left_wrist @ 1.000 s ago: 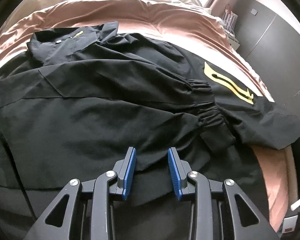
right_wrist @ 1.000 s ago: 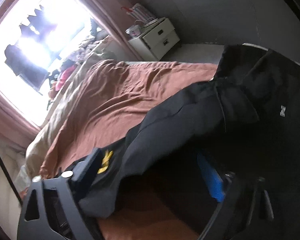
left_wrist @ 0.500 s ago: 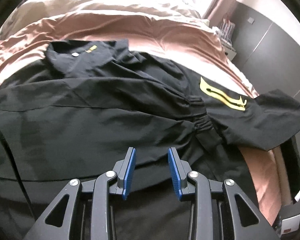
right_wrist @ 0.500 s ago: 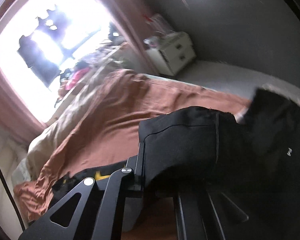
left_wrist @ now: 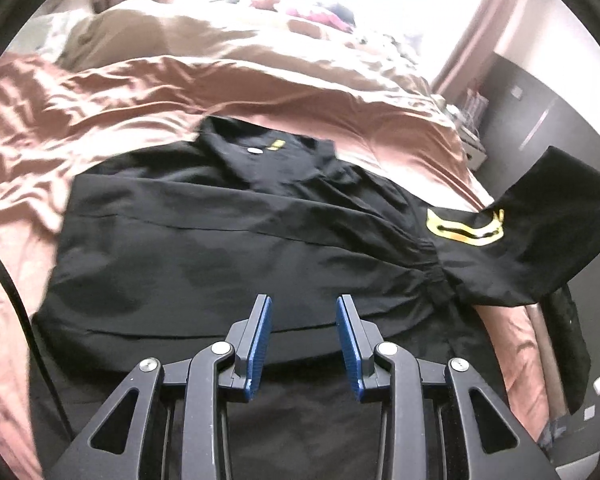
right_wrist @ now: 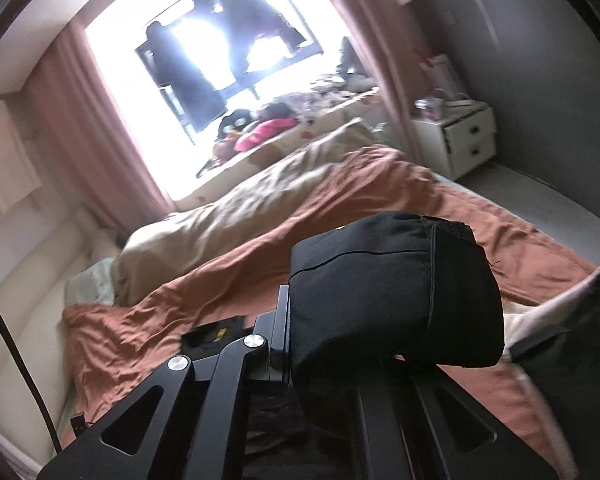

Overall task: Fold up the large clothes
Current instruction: 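Fold the yellow-striped sleeve across the jacket body with the right tool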

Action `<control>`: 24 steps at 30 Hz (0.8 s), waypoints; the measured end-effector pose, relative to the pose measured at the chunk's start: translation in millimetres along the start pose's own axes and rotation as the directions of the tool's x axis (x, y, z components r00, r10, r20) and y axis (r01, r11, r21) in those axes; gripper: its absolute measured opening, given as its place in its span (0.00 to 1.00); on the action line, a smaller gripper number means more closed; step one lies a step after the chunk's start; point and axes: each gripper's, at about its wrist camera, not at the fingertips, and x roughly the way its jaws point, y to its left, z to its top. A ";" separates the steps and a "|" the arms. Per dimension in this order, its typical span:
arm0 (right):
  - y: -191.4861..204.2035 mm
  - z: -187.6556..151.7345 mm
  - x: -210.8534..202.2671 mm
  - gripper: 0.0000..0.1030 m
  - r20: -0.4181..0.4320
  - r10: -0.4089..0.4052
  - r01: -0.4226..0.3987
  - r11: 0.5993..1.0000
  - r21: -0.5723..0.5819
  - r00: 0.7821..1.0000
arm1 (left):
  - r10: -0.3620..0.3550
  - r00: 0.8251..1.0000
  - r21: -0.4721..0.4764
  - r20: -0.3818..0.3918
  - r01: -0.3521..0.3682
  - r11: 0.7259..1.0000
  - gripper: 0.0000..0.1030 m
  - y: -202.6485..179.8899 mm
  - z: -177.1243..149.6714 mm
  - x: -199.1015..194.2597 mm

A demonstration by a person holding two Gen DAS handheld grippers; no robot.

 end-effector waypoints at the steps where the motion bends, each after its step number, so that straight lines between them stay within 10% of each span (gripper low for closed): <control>1: 6.7 -1.0 2.1 0.02 -0.003 0.006 -0.006 1.000 -0.008 1.000 | 0.006 1.000 -0.012 0.007 -0.006 1.000 0.34 11.5 -1.1 -8.1; 24: 135.4 -58.0 181.4 0.02 -0.249 0.174 -0.203 0.974 -0.098 0.953 | 0.142 0.988 -0.205 0.062 -0.127 0.970 0.34 232.9 -52.6 -135.4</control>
